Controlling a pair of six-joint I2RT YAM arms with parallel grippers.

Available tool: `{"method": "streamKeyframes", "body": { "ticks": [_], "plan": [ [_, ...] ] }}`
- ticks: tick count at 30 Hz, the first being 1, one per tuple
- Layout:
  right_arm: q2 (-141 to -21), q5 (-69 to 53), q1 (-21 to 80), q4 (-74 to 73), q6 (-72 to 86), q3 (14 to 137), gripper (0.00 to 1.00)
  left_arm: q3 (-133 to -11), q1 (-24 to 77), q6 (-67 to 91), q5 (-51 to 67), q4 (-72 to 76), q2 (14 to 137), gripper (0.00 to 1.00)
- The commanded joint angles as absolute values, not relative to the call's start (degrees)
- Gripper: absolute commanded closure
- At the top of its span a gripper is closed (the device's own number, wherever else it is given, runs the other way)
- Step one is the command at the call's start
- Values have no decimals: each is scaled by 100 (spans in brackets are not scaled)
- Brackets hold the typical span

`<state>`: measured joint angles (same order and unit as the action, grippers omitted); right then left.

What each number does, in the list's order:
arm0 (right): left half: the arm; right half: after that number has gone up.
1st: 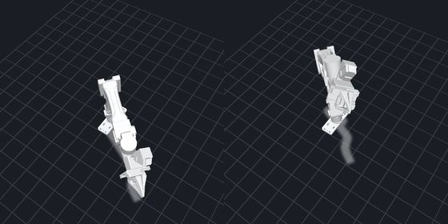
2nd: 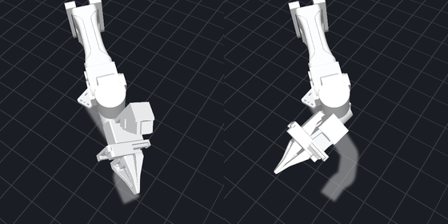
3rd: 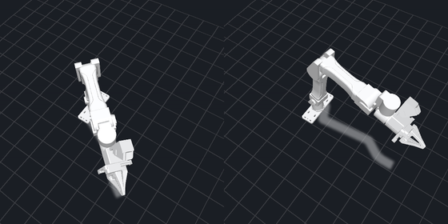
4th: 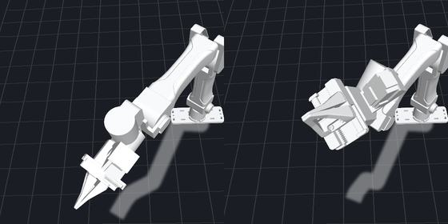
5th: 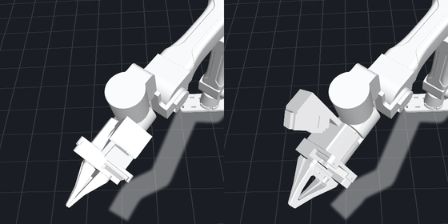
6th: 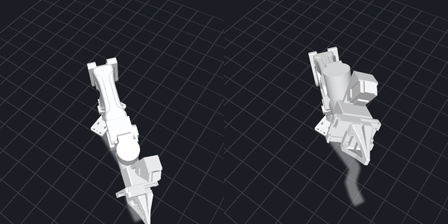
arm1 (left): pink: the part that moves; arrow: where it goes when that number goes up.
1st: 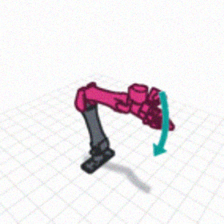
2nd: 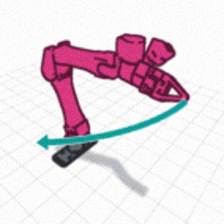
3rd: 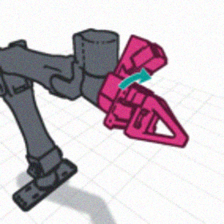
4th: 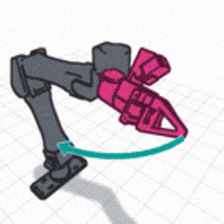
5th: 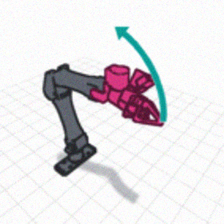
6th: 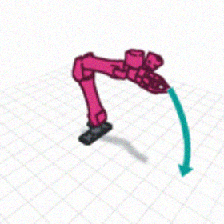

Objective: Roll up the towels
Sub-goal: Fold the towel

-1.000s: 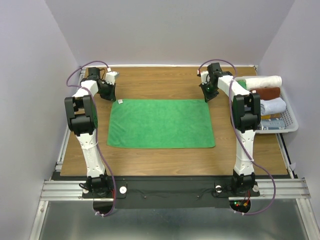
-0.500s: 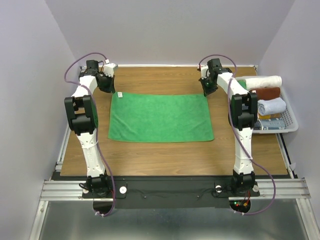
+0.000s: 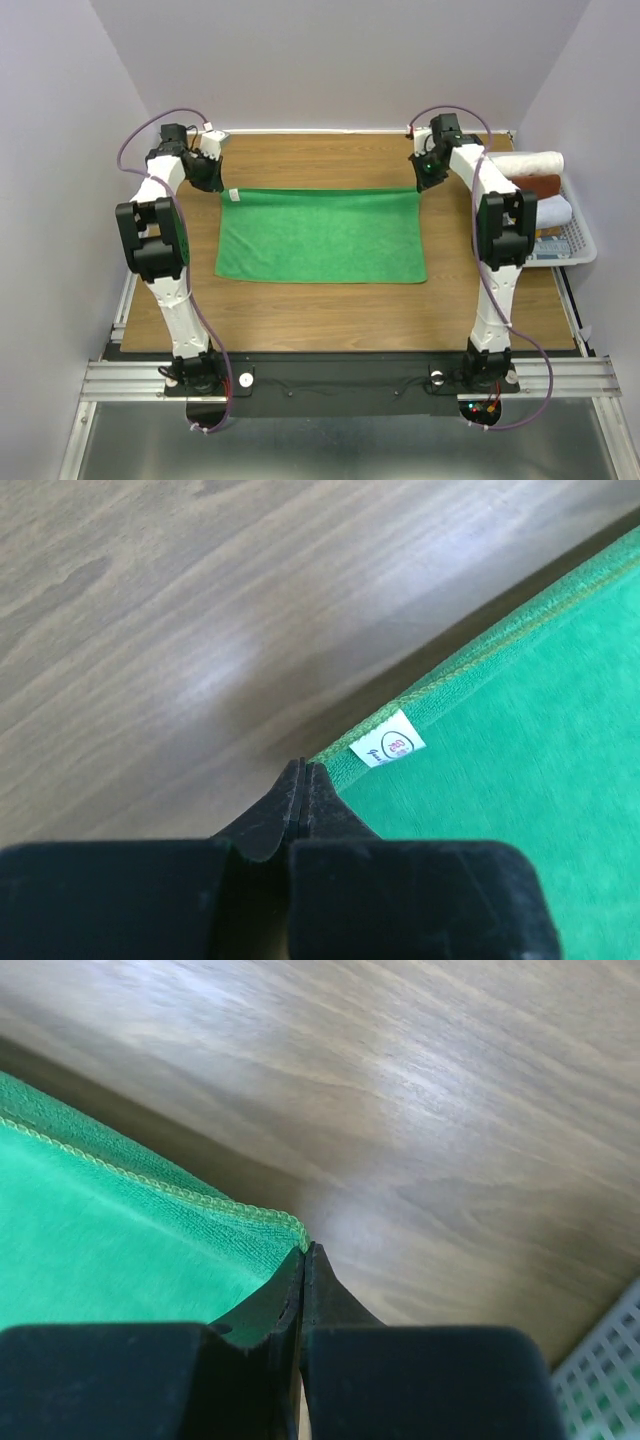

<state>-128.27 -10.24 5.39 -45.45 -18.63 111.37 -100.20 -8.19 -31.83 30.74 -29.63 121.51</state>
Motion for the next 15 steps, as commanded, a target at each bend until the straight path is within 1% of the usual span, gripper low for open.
{"method": "streamKeyframes", "body": {
  "ticks": [1, 7, 15],
  "plan": [
    [-11990, -1353, 483, -4412, -2144, 10794, 99, -9564, -914, -3735, 3383, -3041, 11225, 100],
    [-11506, -1704, 483, -4421, -2311, 10196, 99, -8869, -923, -4217, 3445, -3164, 10671, 100],
    [-10391, -2284, 492, -4421, -2478, 9037, 99, -7815, -975, -4903, 3639, -3427, 9661, 100]
  ]
}}
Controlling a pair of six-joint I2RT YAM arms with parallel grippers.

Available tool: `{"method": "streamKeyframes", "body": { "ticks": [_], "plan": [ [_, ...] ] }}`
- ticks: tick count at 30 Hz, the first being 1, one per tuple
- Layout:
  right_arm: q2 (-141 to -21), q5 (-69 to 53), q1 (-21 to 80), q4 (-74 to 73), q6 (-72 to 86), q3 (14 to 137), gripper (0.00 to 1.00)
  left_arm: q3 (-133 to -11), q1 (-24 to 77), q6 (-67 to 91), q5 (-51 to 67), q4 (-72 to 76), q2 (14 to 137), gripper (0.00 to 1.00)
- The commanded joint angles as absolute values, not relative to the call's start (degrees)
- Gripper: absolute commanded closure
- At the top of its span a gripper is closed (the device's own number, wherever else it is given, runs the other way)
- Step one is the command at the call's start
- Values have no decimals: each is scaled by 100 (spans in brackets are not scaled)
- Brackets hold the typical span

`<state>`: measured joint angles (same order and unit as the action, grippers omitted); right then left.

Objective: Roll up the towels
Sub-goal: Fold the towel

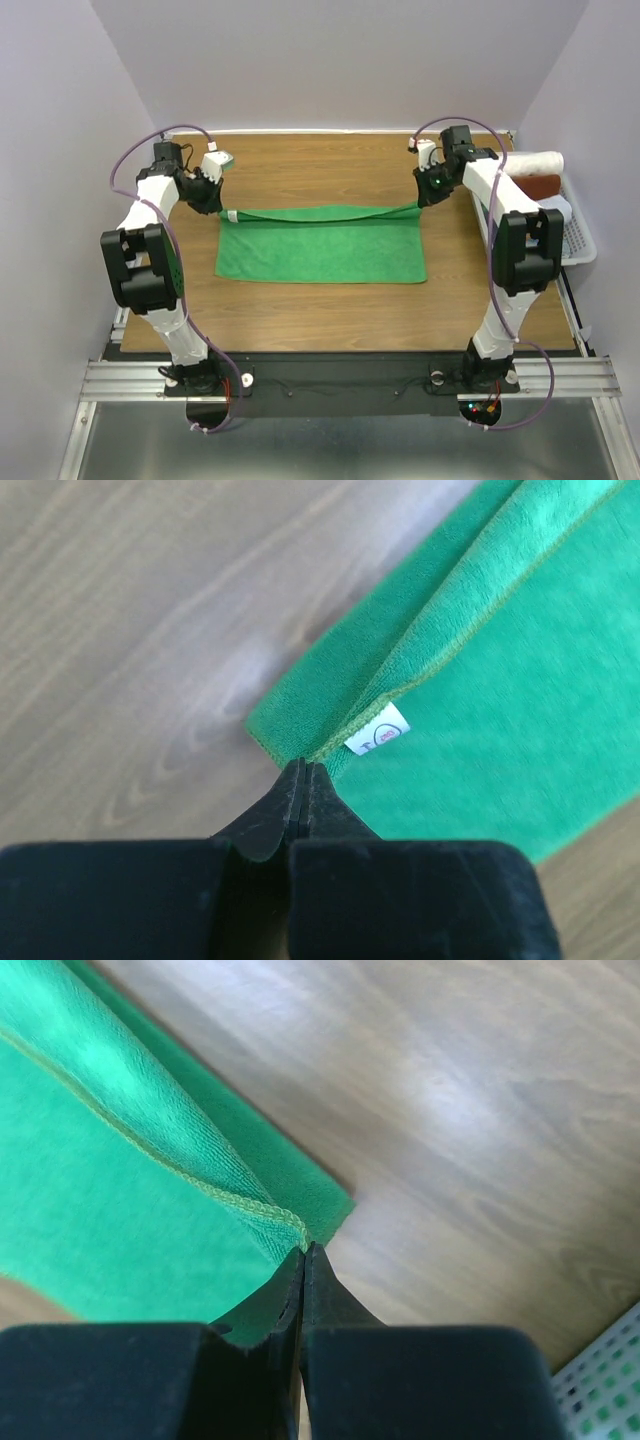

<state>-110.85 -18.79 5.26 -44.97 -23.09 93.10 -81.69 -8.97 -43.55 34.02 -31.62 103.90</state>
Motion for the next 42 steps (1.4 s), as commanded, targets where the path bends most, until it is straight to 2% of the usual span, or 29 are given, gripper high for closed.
{"method": "streamKeyframes", "body": {
  "ticks": [1, 15, 24, 33, 42],
  "plan": [
    [-10293, -2329, 483, -4412, -2505, 8913, 99, -7709, -993, -4956, 3630, -3428, 9563, 100],
    [-8965, -2470, 492, -4456, -2926, 7199, 99, -6347, -1222, -6091, 3674, -4104, 8534, 100],
    [-8930, -2864, 501, -4491, -3111, 6574, 100, -5494, -1239, -6240, 3490, -3833, 8472, 100],
    [-9141, -2839, 536, -4518, -3243, 6214, 99, -5458, -1230, -6161, 3384, -3639, 8701, 100],
    [-8781, -2505, 527, -4570, -3190, 6495, 99, -6081, -1441, -6398, 3524, -4271, 8613, 100]
  ]
}}
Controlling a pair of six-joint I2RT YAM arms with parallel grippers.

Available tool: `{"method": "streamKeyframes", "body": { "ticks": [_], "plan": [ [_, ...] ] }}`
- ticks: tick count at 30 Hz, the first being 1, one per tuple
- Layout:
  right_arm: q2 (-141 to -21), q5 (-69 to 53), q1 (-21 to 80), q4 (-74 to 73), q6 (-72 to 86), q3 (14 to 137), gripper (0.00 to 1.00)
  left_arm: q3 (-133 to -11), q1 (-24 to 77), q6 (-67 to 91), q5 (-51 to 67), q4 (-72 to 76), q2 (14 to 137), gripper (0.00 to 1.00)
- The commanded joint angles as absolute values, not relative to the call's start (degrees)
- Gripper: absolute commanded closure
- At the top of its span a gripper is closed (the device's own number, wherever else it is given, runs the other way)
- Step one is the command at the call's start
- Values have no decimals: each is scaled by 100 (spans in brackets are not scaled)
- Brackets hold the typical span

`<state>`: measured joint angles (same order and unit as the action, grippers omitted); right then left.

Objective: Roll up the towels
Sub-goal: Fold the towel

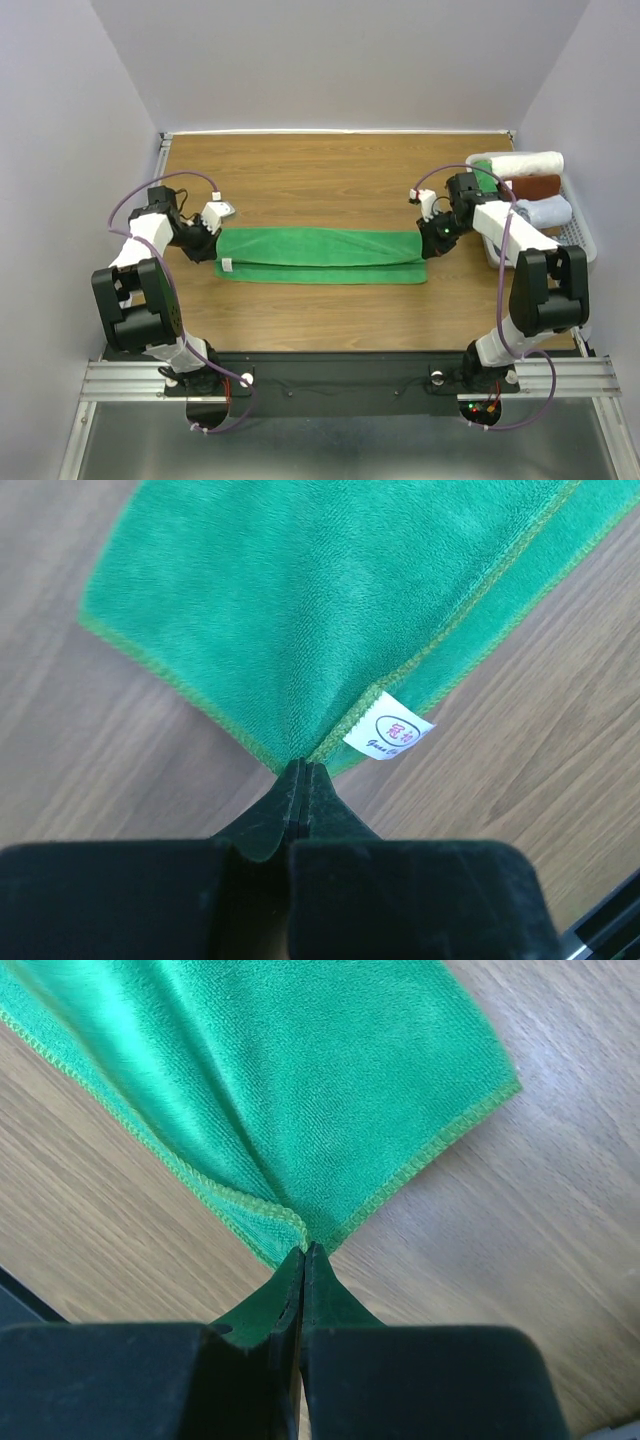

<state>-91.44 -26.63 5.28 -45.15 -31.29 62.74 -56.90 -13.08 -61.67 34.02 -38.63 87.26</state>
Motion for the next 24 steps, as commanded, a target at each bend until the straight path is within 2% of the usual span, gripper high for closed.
{"method": "streamKeyframes", "body": {
  "ticks": [1, 12, 24],
  "plan": [
    [-8745, -2505, 536, -4596, -3225, 6513, 99, -6126, -1485, -6425, 3542, -4324, 8578, 100],
    [-8534, -2592, 527, -4773, -3568, 6021, 100, -5898, -1538, -6645, 3463, -4413, 8534, 100],
    [-8956, -2839, 580, -4781, -3674, 5871, 99, -5695, -1547, -6653, 3340, -4236, 8850, 100]
  ]
}}
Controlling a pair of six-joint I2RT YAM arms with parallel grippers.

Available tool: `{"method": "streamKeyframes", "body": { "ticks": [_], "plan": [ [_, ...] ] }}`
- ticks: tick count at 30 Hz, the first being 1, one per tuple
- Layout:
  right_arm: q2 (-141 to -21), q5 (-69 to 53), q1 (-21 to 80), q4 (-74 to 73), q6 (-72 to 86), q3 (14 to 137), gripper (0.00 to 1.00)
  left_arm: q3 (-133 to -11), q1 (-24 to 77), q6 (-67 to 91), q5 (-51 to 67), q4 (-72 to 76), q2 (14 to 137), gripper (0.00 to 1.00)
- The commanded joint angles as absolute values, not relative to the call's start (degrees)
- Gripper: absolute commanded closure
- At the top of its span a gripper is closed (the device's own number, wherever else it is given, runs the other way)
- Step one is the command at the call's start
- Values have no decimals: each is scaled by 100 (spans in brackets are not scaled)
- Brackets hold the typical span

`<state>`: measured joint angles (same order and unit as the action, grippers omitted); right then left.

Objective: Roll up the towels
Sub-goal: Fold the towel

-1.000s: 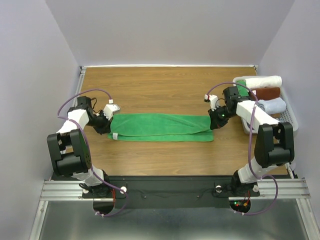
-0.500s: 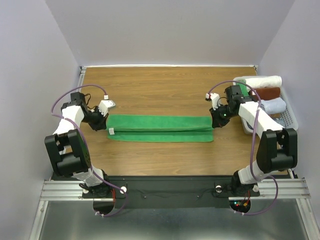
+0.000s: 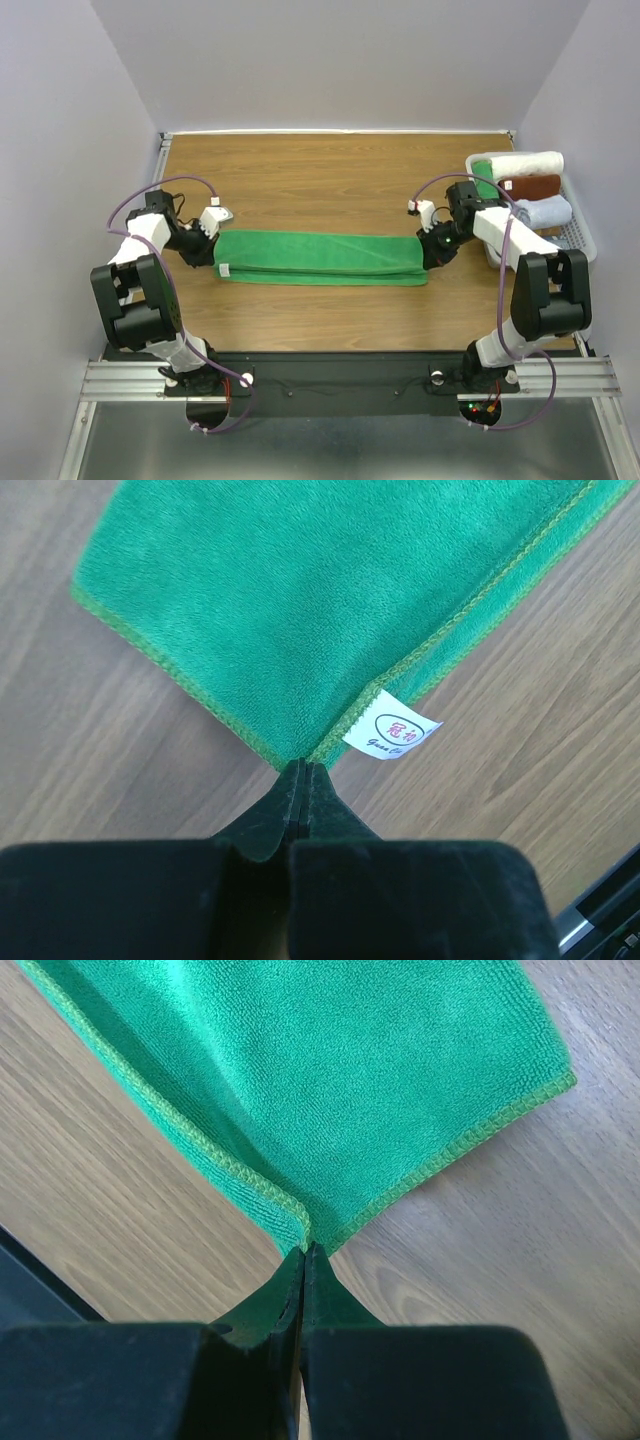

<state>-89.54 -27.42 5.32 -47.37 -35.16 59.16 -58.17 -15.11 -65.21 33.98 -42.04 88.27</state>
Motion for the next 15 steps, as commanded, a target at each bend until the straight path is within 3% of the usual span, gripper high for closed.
{"method": "streamKeyframes", "body": {
  "ticks": [1, 5, 8, 9, 12, 13, 15],
  "plan": [
    [-8982, -2830, 571, -4773, -3709, 5828, 100, -5661, -1538, -6662, 3331, -4236, 8877, 100],
    [-9061, -2795, 580, -4772, -3735, 5766, 99, -5555, -1538, -6662, 3252, -4149, 8886, 100],
    [-9035, -2821, 589, -4781, -3753, 5713, 91, -5502, -1538, -6697, 3208, -4148, 8895, 98],
    [-9026, -2821, 598, -4807, -3753, 5704, 87, -5511, -1538, -6732, 3208, -4253, 8903, 83],
    [-8817, -2716, 598, -4948, -3814, 5739, 64, -5660, -1547, -6925, 3295, -4630, 8807, 62],
    [-8728, -2698, 589, -5061, -3841, 5774, 54, -5738, -1547, -6969, 3331, -4728, 8633, 59],
    [-8431, -2672, 598, -5141, -3824, 5853, 48, -5835, -1547, -7197, 3445, -4973, 8447, 52]
  ]
}}
